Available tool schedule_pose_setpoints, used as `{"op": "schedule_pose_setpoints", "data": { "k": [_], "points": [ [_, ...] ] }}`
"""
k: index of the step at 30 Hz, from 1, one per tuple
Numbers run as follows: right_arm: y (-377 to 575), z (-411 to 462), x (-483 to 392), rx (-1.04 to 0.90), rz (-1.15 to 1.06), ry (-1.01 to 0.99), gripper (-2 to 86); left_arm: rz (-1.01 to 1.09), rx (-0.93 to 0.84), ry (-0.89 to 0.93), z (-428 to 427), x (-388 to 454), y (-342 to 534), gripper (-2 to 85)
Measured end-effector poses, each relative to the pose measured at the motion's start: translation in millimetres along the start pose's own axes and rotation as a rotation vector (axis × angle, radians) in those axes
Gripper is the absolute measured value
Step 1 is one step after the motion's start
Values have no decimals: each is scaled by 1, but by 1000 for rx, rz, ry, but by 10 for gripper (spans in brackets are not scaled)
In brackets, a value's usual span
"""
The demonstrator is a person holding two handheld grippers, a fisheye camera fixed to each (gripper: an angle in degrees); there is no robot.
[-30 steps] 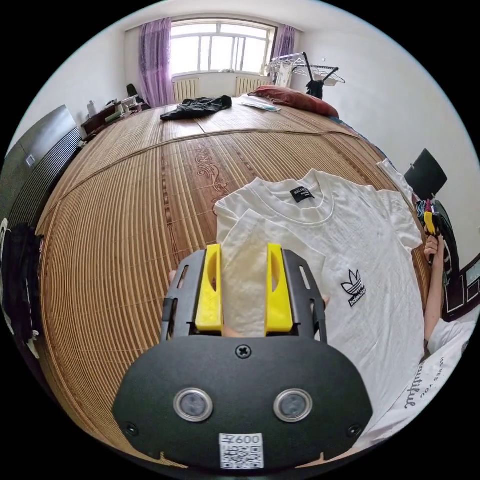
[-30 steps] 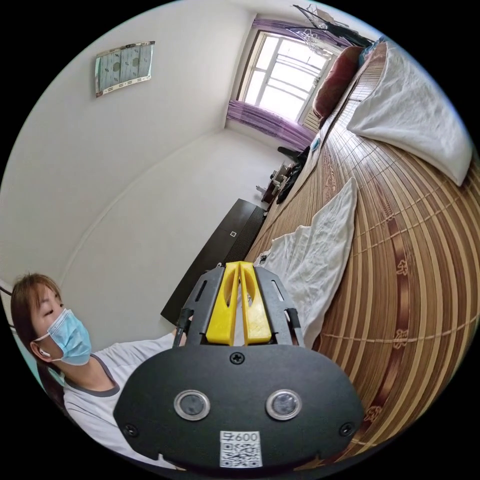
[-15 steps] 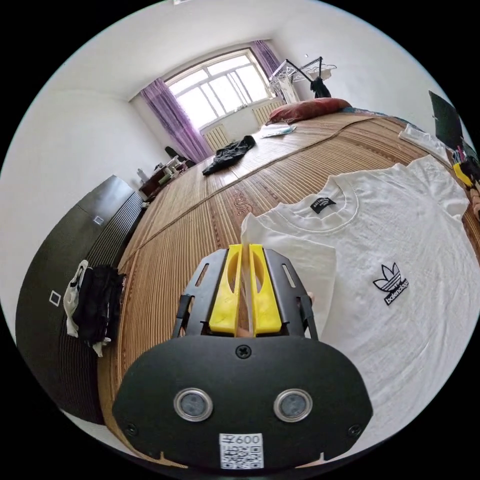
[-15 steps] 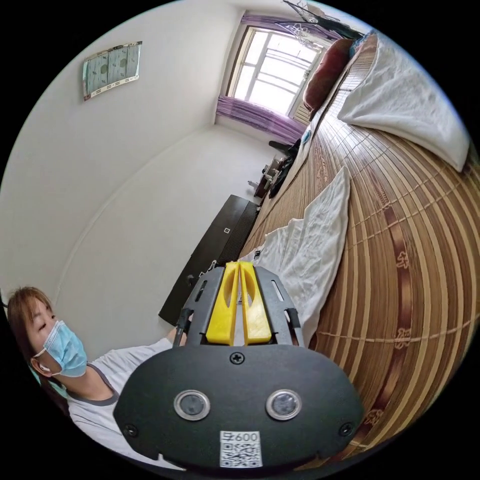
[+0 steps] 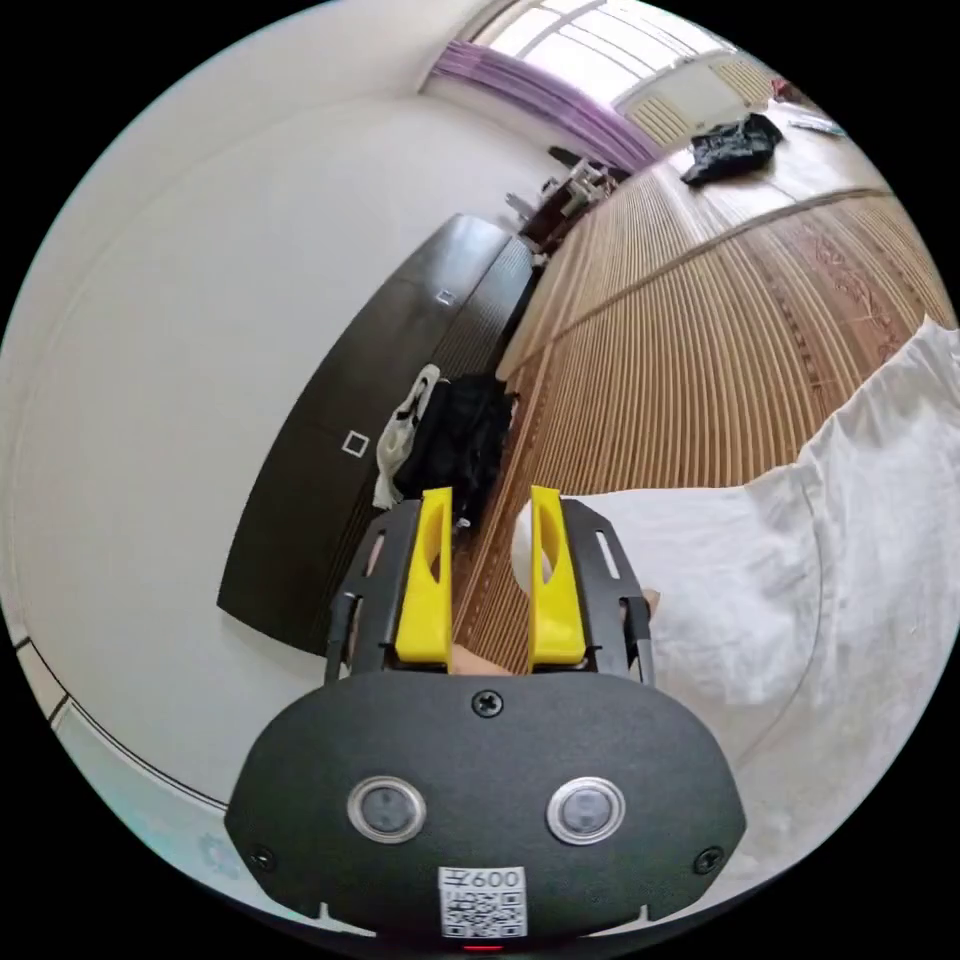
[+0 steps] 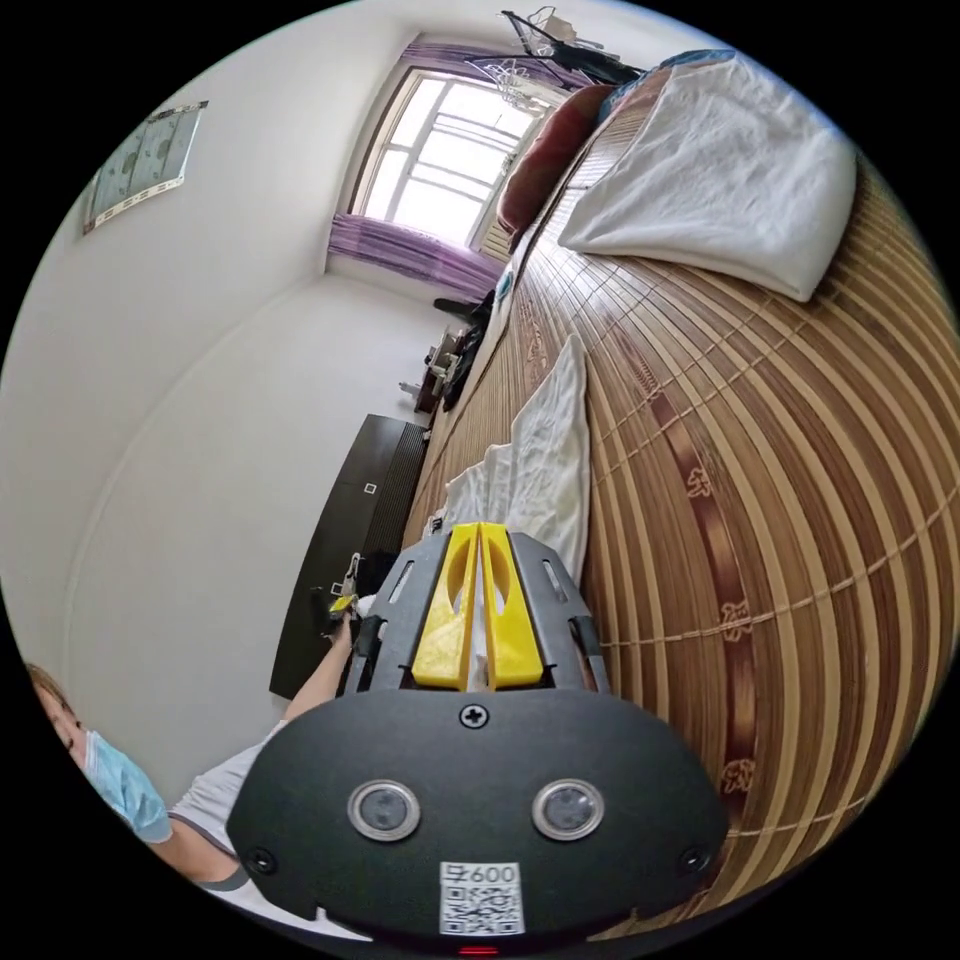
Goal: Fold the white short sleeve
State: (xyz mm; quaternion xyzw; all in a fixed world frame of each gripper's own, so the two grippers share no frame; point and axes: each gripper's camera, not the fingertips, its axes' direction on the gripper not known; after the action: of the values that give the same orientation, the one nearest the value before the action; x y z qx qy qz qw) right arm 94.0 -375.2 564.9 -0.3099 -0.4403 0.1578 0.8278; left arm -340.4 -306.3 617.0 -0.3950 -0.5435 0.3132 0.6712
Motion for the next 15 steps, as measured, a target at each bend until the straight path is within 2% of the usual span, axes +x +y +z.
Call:
{"op": "schedule_pose_setpoints", "data": {
  "k": [4,6,8,9,12,15],
  "points": [
    [-1,9,-9,-36,-19,16,-8,-390,197,343,-4,-69,35,102],
    [-2,14,-12,-60,-25,27,-8,-449,134,452,14,-84,47,91],
    [-2,18,-14,-75,-27,30,-8,-292,21,661,43,-81,53,50],
    [-2,19,-15,-81,-26,25,-8,-242,-5,700,48,-78,54,45],
    [-2,19,-15,-79,-14,13,-8,51,-142,656,72,-39,65,22],
    [-2,18,-16,-73,-5,14,-9,139,-164,645,83,-15,65,17]
  ]
}}
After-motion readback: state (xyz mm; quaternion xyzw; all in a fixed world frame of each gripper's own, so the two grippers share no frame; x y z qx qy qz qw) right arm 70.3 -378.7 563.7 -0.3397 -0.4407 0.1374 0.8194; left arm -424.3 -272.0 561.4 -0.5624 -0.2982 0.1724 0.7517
